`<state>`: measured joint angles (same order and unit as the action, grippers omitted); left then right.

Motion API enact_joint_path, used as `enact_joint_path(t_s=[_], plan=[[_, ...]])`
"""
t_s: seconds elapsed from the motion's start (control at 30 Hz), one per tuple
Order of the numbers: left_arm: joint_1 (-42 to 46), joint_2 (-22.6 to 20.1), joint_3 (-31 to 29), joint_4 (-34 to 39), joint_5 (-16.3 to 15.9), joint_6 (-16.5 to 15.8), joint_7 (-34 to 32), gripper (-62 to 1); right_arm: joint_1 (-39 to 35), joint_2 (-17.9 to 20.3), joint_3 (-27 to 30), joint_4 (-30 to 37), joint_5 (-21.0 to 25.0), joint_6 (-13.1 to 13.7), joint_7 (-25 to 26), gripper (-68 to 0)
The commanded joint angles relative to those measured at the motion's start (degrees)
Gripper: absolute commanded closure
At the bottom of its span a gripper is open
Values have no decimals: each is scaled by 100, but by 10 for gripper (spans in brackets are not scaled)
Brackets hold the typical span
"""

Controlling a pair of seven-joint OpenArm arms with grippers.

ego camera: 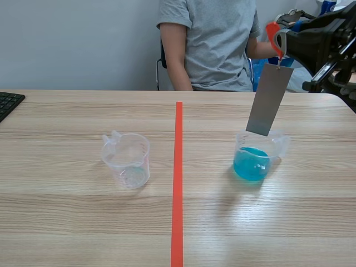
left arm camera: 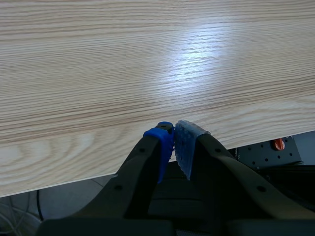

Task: Do the redox reaction experiment.
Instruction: 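Raise the plate and point at it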

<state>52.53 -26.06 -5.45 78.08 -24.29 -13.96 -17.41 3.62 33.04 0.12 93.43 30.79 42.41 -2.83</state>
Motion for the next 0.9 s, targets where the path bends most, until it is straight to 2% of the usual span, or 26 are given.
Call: enact_joint_path(t_s=[0.0, 0.43, 0.87], plan=[[15, -33, -50, 20, -13, -33, -59, -53, 83, 109, 122, 170, 155, 31, -35, -15], [15, -33, -50, 20, -13, -33, -59, -53, 83, 109, 514, 763, 852, 31, -750, -15], [13, -33, -50, 20, -13, -33, -61, -53, 83, 107, 514, 807, 977, 31, -890, -15]])
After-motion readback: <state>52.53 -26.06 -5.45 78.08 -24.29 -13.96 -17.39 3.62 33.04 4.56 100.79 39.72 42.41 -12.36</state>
